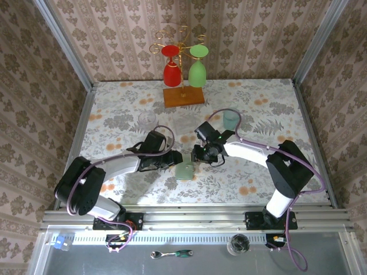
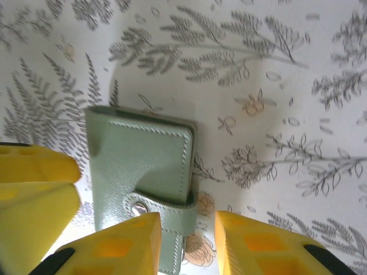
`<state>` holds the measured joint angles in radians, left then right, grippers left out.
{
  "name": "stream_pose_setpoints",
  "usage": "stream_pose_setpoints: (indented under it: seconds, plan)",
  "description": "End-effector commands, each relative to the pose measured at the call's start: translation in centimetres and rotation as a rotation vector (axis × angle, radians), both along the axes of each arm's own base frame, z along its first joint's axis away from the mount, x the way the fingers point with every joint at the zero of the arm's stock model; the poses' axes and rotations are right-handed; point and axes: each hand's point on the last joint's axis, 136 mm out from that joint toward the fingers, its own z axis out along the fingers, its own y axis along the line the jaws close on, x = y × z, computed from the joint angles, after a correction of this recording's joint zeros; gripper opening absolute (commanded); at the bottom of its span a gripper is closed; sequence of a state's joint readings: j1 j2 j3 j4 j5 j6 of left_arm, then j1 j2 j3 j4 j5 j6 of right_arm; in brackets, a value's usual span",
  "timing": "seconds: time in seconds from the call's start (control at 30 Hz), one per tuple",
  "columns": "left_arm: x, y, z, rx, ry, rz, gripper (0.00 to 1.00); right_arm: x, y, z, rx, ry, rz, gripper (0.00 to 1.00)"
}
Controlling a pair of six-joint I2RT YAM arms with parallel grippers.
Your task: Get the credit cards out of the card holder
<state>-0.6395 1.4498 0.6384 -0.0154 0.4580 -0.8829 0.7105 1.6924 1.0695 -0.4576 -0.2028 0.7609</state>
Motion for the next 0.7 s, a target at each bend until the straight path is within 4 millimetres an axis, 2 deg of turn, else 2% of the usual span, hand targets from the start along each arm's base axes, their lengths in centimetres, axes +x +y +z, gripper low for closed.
stream_pose_setpoints:
  seconds: [0.0,0.13,0.5,0.67]
  plan:
    - [-0.6,1.0,-0.1,0.011,0.013,0.026,0.38,-0.6,-0.8,0.7,-0.092,-0.006,-0.044,0.29]
    - [-0.8,2.2,-0.5,0.026,0.027,0.068,0.34,-1.1,-0.2,0.8,-0.159,-0.021,-0.032,0.28]
    - [-1.1,4.4,-0.9,0.005,0.037,0.113,0.34,-2.0,2.7,0.3,-0.271,-0.045,0.031,0.27]
    - [-1.2,5.3,-0.8,-0.012,0.034,0.132,0.34,-2.0,3.3,0.0,-0.324,-0.053,0.047,0.28]
